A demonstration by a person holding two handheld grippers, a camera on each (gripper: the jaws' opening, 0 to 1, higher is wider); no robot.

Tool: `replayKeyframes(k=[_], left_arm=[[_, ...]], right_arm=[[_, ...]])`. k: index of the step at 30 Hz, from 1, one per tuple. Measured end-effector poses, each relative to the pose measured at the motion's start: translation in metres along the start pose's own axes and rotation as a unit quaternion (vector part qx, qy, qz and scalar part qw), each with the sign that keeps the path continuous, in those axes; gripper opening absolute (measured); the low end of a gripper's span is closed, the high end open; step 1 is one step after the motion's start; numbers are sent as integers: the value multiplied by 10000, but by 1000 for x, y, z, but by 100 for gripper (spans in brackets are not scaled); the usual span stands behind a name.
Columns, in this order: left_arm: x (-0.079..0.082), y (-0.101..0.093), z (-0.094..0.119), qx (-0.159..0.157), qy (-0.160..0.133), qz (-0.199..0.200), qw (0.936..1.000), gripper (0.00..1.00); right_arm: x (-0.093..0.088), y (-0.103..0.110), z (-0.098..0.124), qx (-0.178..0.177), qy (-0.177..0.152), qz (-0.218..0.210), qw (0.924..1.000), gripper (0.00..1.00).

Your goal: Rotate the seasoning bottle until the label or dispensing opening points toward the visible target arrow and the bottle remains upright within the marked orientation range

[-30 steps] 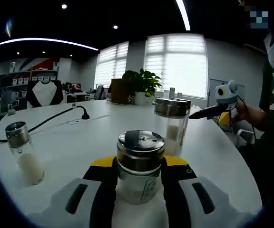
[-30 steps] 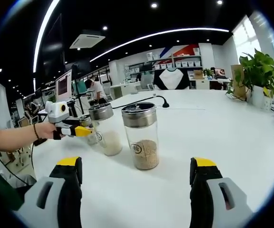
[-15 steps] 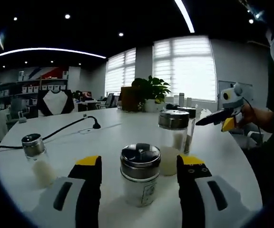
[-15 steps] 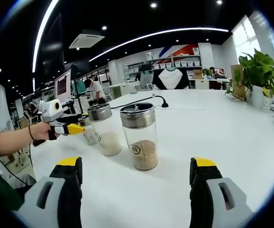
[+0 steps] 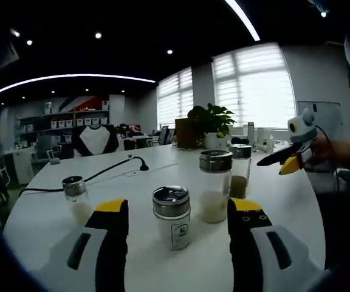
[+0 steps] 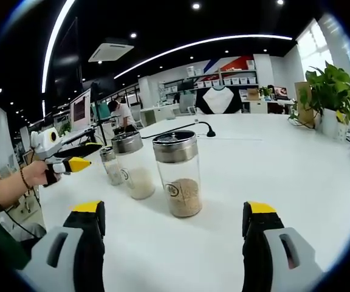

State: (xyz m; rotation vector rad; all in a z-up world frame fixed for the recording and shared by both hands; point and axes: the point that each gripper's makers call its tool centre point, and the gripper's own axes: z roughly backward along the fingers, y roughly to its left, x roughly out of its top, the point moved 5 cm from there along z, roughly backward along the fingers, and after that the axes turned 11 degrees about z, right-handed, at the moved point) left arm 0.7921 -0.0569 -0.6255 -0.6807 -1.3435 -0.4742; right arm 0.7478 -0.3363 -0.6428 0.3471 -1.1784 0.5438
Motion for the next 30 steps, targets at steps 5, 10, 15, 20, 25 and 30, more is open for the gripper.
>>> replayKeyframes(k=[5, 10, 15, 20, 25, 30], left_arm=[[3, -4, 11, 344, -203, 72, 9992, 66], [3, -13, 19, 641, -290, 21, 9975, 67], [2, -18, 30, 1123, -318, -118, 9931, 67], [9, -23, 38, 1216, -384, -34, 9918, 70], [22, -24, 45, 1295, -713, 283, 9886, 70], [25, -24, 45, 1328, -625, 184, 9890, 69]], right_arm=[[0, 2, 0, 9, -11, -6, 10000, 96], [0, 2, -1, 8, 10, -9, 10000, 96], [-1, 3, 0, 7, 1, -52, 10000, 96], [-1, 3, 0, 12, -10, -42, 10000, 96], [2, 5, 2, 8, -7, -18, 10000, 96], [3, 7, 1, 59, -8, 0, 10000, 96]])
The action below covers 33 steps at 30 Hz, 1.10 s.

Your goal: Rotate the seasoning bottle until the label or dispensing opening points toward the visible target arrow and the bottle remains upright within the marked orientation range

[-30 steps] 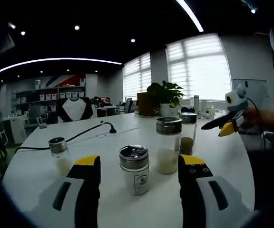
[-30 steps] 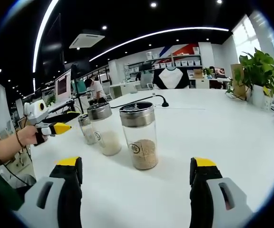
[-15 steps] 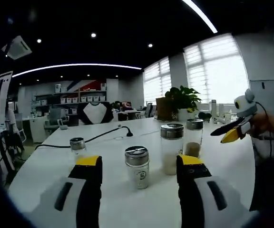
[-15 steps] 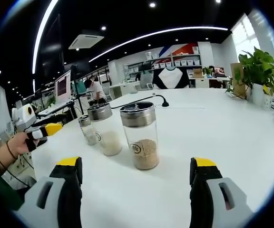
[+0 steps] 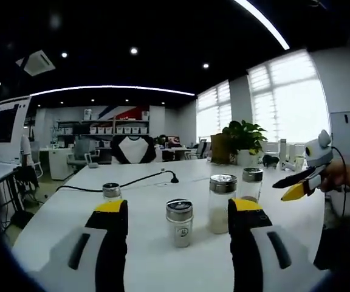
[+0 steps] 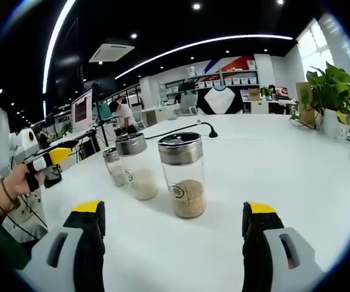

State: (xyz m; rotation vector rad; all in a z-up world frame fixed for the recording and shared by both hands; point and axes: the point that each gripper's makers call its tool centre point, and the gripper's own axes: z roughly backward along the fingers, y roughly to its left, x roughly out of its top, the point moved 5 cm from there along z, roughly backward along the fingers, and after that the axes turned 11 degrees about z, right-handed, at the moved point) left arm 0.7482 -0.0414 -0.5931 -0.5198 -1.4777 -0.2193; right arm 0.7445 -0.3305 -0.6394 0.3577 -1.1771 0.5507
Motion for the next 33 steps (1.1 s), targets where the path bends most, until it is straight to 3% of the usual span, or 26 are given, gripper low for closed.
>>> replayKeyframes(k=[21, 26, 33], left_arm=[[-8, 7, -3, 269, 20, 278, 9992, 70], [-8, 16, -6, 452, 54, 303, 9985, 70], [3, 33, -21, 534, -19, 236, 9983, 70]], right_arm=[[0, 3, -5, 73, 26, 7, 10000, 96], [0, 2, -6, 74, 22, -12, 10000, 96], [0, 1, -6, 65, 19, -18, 10000, 96]])
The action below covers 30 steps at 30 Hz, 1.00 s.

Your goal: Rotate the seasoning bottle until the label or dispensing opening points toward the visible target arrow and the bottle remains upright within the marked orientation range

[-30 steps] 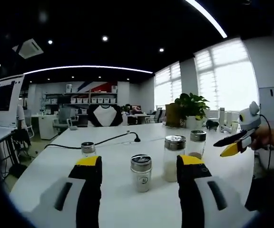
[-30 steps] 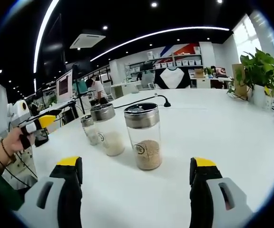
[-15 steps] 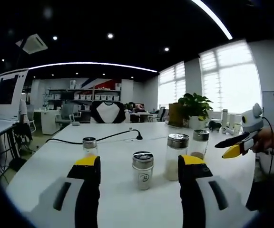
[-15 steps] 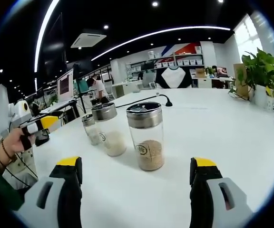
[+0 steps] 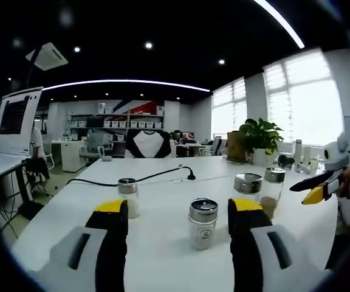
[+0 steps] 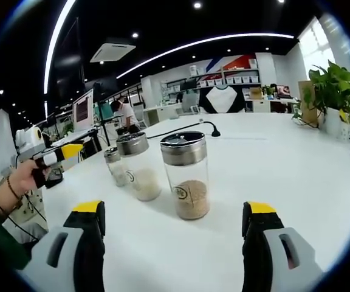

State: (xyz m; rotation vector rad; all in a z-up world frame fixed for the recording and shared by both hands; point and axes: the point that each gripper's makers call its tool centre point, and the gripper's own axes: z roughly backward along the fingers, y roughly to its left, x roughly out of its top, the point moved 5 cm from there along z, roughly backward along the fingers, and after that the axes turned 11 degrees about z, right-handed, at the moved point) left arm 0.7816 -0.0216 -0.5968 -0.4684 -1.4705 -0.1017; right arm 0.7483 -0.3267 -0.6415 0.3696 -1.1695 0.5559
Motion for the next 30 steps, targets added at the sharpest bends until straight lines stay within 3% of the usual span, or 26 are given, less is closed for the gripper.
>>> replayKeyframes(k=[2, 8, 15, 21, 30], left_arm=[[5, 4, -4, 67, -166, 75, 9998, 70], [12, 22, -27, 240, -191, -85, 9995, 69], [7, 40, -54, 325, 39, -146, 9994, 70], [6, 51, -69, 391, 50, -47, 9992, 70], [-8, 71, -94, 516, 346, -196, 9979, 69]], right_arm=[[0, 0, 0, -11, -2, -2, 10000, 96], [3, -4, 3, -74, -11, 30, 10000, 96], [4, -3, 3, -67, -37, 33, 10000, 96], [3, -4, 4, -95, -9, 31, 9999, 96], [2, -4, 5, -108, 8, 30, 9999, 95]])
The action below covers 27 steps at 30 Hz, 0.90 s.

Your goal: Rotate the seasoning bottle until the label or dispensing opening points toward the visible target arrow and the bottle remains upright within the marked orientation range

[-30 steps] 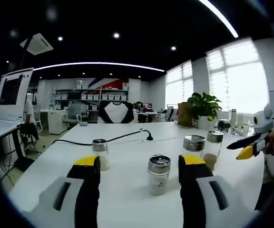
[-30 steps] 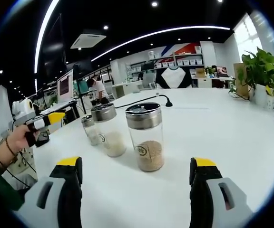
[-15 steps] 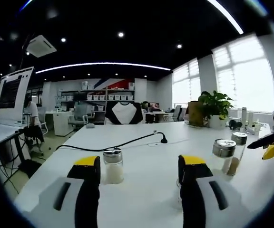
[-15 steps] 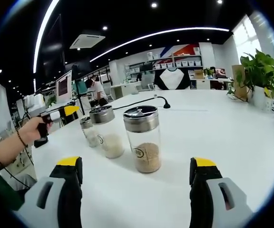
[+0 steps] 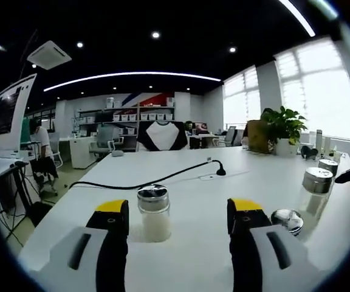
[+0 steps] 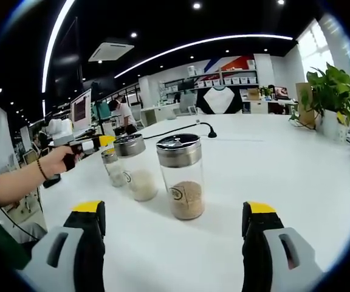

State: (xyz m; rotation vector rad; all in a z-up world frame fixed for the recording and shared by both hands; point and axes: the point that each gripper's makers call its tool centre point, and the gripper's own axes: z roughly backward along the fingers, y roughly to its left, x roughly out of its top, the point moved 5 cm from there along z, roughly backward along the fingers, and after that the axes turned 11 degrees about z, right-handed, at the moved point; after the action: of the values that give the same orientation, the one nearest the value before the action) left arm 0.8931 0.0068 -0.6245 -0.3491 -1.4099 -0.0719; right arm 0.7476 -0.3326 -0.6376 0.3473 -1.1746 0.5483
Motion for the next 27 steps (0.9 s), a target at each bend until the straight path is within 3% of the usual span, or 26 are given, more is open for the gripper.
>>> replayKeyframes(k=[17, 27], left_arm=[[-28, 29, -54, 178, 514, 293, 9981, 67], [-31, 34, -71, 258, 583, 316, 9975, 58]], right_arm=[[-2, -2, 4, -60, 16, -13, 10000, 95], [-3, -1, 5, -63, 20, -16, 10000, 95]])
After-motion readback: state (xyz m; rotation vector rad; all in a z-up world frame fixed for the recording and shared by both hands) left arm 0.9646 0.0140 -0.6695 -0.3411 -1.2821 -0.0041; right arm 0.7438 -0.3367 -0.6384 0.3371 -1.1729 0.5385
